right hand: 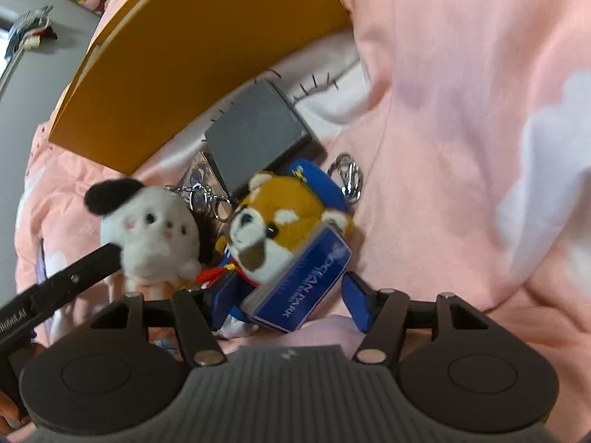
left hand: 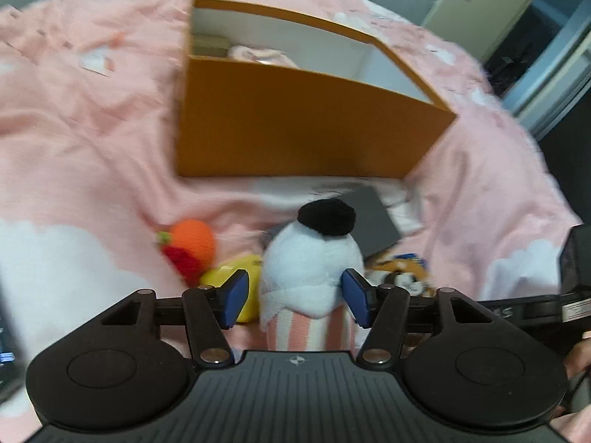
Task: Organize objects
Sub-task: 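Grasp the brown bear plush in blue hat with the right gripper, then carry both held plush toys up and over the orange box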
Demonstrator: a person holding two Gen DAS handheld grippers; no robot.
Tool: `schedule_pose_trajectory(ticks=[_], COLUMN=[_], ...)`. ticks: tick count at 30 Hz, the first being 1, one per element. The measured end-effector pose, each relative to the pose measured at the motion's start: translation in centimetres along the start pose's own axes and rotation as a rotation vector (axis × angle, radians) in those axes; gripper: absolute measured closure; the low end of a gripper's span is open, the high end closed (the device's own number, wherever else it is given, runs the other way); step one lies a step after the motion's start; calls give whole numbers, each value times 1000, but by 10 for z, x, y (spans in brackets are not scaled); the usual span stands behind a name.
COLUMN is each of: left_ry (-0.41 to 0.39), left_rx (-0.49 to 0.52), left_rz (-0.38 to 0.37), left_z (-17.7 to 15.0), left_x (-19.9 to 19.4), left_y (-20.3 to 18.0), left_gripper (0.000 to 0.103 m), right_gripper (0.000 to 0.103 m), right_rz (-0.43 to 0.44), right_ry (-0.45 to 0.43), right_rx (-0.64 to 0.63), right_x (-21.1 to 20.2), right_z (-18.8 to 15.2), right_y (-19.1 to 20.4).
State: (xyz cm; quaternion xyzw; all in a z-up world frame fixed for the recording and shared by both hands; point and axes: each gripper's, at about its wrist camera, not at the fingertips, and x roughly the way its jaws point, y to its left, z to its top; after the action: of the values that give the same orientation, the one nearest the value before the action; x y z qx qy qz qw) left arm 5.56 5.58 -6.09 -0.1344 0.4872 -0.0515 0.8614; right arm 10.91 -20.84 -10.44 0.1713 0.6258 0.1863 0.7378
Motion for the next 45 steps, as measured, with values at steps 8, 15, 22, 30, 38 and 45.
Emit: schedule_pose_trajectory(ticks=[8, 15, 22, 30, 38, 45], left_ry=[-3, 13, 19, 86, 48, -38], left_rx=[-3, 96, 73, -74, -71, -27], left_rz=[27, 19, 145, 27, 8, -21], left_z=[1, 4, 5, 11, 3, 6], left_x=[-11, -8, -2, 23, 17, -7], left_y=[9, -13, -6, 20, 15, 0], left_gripper=[45, 38, 38, 29, 44, 46], right_gripper=[47, 44, 45, 44, 55, 56], right_rz=[29, 9, -6, -17, -27, -76], right_ry=[-53, -61, -72, -73, -98, -237], right_rx=[-115, -124, -132, -140, -186, -296], right_x=[4, 6, 5, 10, 0, -37], right_z=[-3, 1, -1, 2, -2, -8], right_y=[26, 26, 23, 23, 30, 45])
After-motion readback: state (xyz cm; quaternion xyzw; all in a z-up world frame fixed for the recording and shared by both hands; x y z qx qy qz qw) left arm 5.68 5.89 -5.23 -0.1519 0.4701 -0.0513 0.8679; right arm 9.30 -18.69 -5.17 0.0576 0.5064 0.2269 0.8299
